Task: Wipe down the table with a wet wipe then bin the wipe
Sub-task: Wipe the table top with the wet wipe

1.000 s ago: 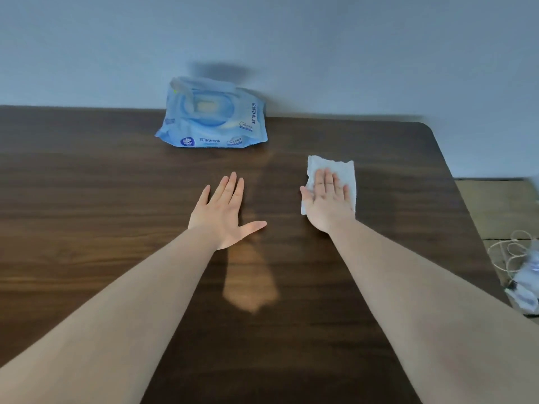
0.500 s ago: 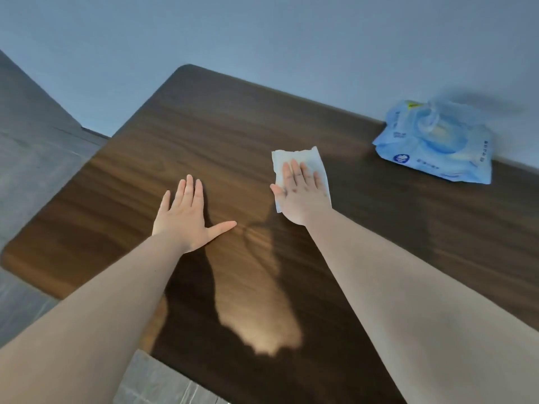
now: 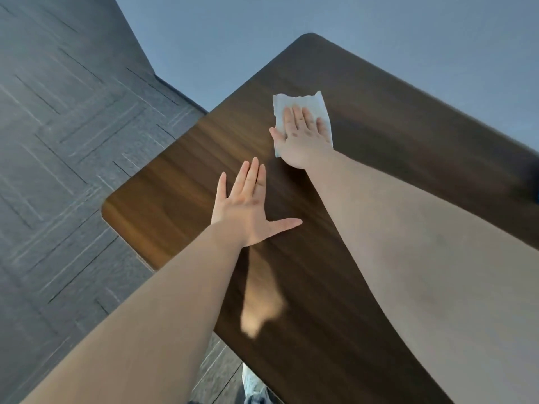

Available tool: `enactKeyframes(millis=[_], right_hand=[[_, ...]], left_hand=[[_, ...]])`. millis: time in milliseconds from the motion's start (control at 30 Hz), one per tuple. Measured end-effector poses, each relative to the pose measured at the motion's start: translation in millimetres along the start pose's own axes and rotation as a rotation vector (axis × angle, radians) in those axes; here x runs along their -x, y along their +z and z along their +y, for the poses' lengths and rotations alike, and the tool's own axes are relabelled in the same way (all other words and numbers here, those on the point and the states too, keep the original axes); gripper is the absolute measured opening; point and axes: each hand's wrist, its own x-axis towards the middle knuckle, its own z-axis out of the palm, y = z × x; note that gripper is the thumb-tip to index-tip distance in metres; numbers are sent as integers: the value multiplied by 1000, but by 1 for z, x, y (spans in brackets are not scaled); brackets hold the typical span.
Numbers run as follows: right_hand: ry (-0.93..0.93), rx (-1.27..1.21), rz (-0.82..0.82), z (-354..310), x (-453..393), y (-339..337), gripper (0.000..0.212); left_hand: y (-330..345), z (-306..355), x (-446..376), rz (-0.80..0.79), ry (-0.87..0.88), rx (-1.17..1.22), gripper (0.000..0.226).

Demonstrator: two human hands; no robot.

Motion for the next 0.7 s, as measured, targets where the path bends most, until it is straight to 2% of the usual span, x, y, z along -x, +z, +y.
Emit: enactKeyframes(millis=[233,367,533,700], right_hand=[[-31,26,23,-7,-9,1,64],[19,-16,16,7,11,3,65],[149,-90,21,66,62,7,66],[350,-151,58,159,138,14,65]], left_hand=[[2,1,-1,2,-9,-26,118],[-2,4,0,-36,-6,-12,118],[-3,10,4,-12,48,-177,113],[-2,61,20,52,302,-231,89]])
